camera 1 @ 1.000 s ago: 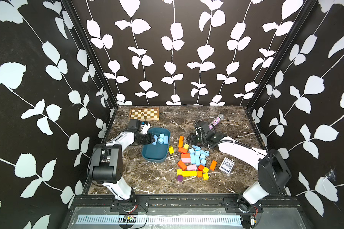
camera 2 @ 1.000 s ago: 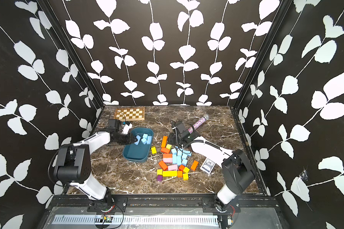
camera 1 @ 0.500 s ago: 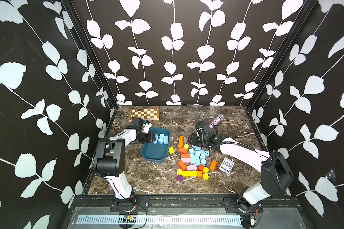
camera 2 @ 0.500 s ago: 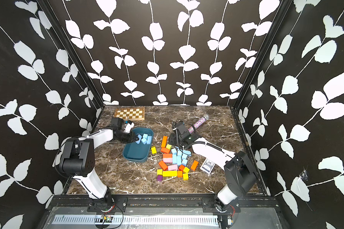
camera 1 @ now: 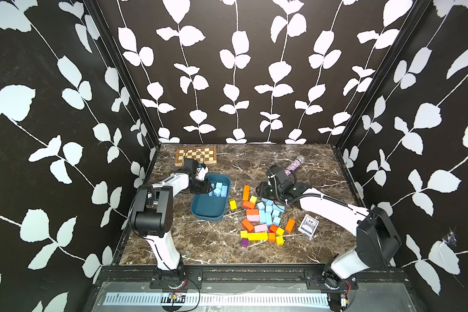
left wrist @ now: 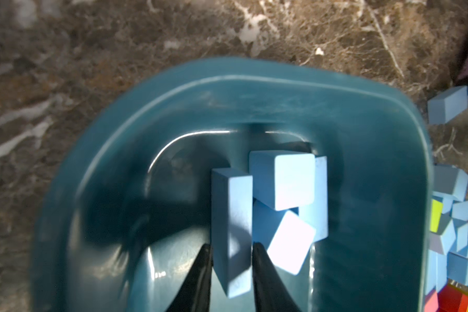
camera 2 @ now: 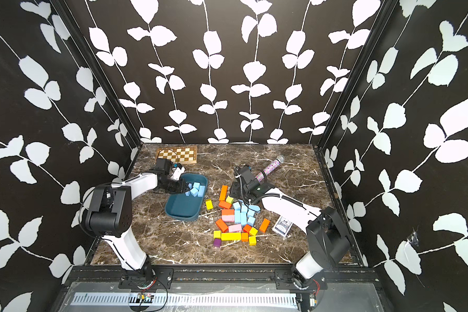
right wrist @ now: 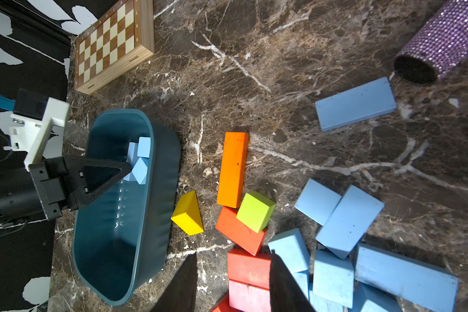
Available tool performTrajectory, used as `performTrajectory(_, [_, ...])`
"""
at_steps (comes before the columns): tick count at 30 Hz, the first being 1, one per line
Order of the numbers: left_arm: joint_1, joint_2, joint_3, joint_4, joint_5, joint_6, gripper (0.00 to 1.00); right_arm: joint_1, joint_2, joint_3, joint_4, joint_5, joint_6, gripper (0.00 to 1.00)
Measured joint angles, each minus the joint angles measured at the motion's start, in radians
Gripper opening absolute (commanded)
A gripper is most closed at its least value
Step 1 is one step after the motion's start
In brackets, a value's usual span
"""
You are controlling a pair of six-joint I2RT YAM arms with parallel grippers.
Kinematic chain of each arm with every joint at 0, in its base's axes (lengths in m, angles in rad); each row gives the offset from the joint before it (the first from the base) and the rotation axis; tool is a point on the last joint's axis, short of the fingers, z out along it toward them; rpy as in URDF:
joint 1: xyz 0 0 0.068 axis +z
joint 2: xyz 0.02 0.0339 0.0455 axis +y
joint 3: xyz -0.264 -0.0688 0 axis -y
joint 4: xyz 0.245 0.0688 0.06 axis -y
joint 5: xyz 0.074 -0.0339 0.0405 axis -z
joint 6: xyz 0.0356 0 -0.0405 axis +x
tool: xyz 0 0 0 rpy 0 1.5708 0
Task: Pick out the blue building blocks
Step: Place the building block in the storage box.
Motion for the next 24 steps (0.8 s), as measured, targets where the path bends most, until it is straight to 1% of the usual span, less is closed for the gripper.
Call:
performTrajectory(7, [-0.006,0.000,0.000,-0.020,-0.032,0.006,0.36,0.001,0.000,0.000,0.001,0.003,0.000,0.43])
performTrajectory(12, [-0.012,0.000,0.000,-0.019,-0.007,-0.009,0.38,0.002,0.000,0.000,0.001,0.003,0.000,0.42])
performTrajectory(17, [-0.028,0.000,0.002,-0.008,0.006,-0.024,0.47,0.003,0.000,0.000,0.001,0.003,0.000,0.42])
performTrajectory(24, [-0.034,0.000,0.034,0.001,0.006,-0.049,0.54,0.004,0.000,0.000,0.001,0.003,0.000,0.42])
